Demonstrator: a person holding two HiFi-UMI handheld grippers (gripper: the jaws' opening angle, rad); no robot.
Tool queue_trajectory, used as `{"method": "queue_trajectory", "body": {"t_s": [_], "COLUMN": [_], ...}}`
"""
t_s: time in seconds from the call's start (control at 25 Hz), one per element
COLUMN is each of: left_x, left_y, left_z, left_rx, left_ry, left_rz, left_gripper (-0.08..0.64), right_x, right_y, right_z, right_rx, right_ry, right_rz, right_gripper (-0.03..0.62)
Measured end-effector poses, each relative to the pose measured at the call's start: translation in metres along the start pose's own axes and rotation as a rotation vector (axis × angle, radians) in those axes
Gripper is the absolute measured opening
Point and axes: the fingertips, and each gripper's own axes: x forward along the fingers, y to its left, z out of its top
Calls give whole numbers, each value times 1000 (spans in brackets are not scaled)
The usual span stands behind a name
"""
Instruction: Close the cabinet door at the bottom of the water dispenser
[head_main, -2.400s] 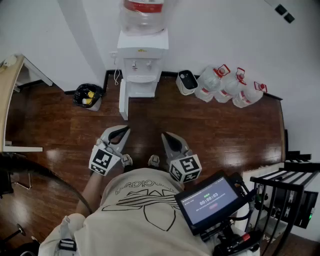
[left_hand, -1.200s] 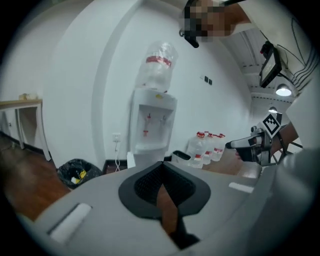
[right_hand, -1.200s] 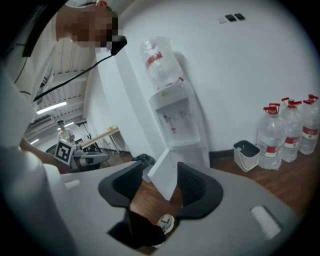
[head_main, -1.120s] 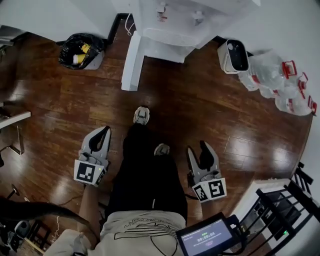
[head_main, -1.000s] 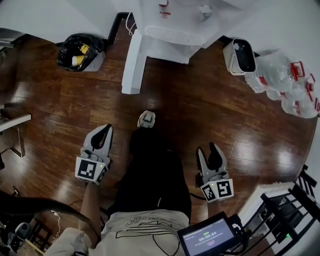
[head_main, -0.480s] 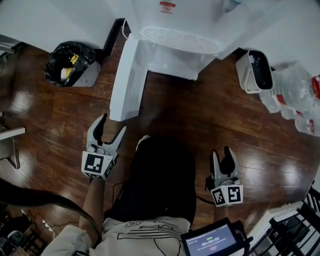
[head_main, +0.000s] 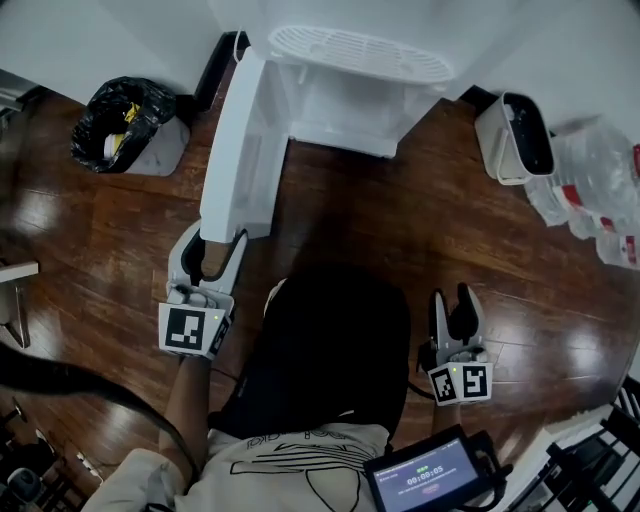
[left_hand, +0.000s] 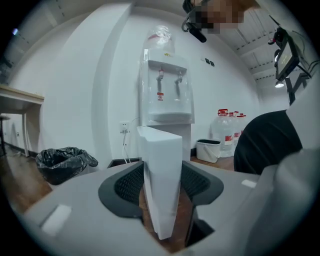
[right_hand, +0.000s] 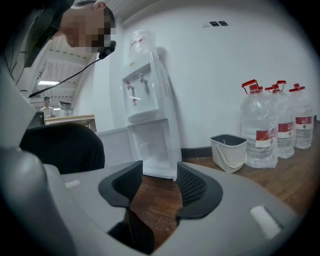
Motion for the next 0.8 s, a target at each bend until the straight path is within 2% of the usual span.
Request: {"method": "queue_trajectory", "body": {"t_s": [0.16,0.36,0.48,0.6,0.72,0.8], "left_x": [6,19,32,45,59,67], "left_y": [-15,-64,-90,-112,-128,-138], "left_z": [4,7,11,15,22,23], "left_rx": [-14,40,66,23,-37,-52], "left_ry": [-27,-60,-74,-123,-217,-254], "left_rz": [-40,-151,-226,-320,-434,-461], "left_gripper": [252,253,189,159,136,129], "right_x": [-3,-23,-40,-48,-38,-30], "right_y": [-4,-13,-21,-24,-20,-10], "right_z": [-10,-18,-19,-22,-20,-15], "right_rx": [-12,-21,-9,-8,-13,-55], "right_ry": [15,24,17,26,23,36], "right_rz": [-13,-66,-96,-110,-94,-64], "right_gripper": [219,219,218,218,219,219]}}
